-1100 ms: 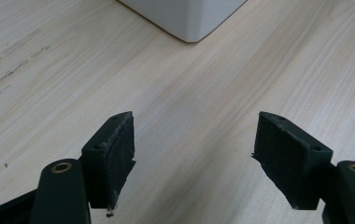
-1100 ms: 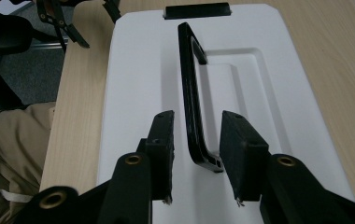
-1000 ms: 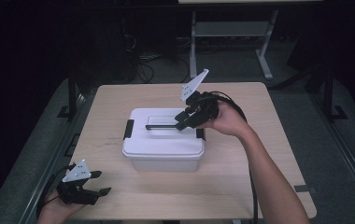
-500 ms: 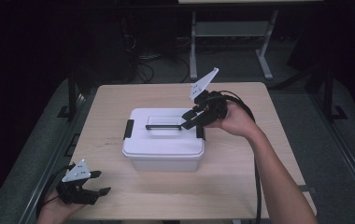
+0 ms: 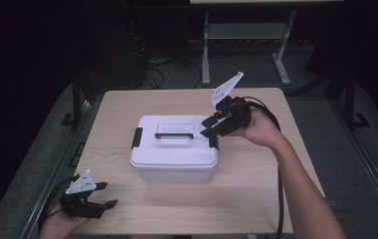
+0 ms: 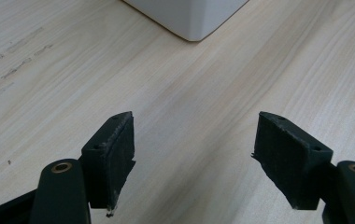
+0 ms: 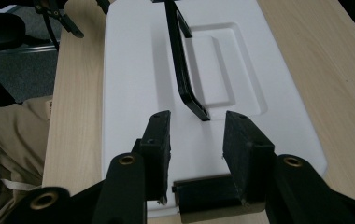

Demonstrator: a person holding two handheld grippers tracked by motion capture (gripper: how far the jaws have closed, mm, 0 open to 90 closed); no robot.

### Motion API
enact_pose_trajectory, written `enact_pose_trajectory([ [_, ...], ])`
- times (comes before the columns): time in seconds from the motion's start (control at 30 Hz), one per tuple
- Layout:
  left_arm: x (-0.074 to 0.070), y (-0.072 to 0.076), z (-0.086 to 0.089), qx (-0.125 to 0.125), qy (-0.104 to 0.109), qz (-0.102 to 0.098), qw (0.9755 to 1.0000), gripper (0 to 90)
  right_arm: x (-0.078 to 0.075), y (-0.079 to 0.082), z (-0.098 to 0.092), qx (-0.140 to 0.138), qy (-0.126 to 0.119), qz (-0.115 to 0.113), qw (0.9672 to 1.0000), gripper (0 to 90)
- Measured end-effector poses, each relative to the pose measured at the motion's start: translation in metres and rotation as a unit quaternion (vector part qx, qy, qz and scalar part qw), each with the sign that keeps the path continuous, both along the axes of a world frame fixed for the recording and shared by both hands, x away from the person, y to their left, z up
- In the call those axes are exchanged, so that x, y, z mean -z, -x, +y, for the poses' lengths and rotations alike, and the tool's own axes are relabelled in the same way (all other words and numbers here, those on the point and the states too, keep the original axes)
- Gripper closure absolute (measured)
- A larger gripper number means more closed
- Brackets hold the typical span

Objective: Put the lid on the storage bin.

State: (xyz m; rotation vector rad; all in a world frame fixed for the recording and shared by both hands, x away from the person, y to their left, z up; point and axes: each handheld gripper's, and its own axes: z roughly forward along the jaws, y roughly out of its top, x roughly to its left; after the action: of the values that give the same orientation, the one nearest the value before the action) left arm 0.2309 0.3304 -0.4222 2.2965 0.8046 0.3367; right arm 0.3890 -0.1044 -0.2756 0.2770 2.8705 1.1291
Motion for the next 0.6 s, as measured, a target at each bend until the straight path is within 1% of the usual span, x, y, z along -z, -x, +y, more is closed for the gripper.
enact_pose_trajectory([
  [0.13, 0.000, 0.000, 0.000, 0.000, 0.000, 0.000, 1.0000, 28.7, 0.002, 0.001, -0.005, 0.005, 0.002, 0.004, 1.0000, 60.4],
  [0.43, 0.000, 0.000, 0.001, -0.002, -0.001, -0.001, 1.0000, 28.7, 0.000, 0.003, -0.018, 0.012, 0.002, -0.003, 0.9999, 60.2],
  [0.6, 0.000, 0.000, 0.001, -0.003, -0.001, 0.000, 1.0000, 28.7, -0.001, 0.005, -0.024, 0.019, 0.003, -0.001, 0.9998, 60.1],
])
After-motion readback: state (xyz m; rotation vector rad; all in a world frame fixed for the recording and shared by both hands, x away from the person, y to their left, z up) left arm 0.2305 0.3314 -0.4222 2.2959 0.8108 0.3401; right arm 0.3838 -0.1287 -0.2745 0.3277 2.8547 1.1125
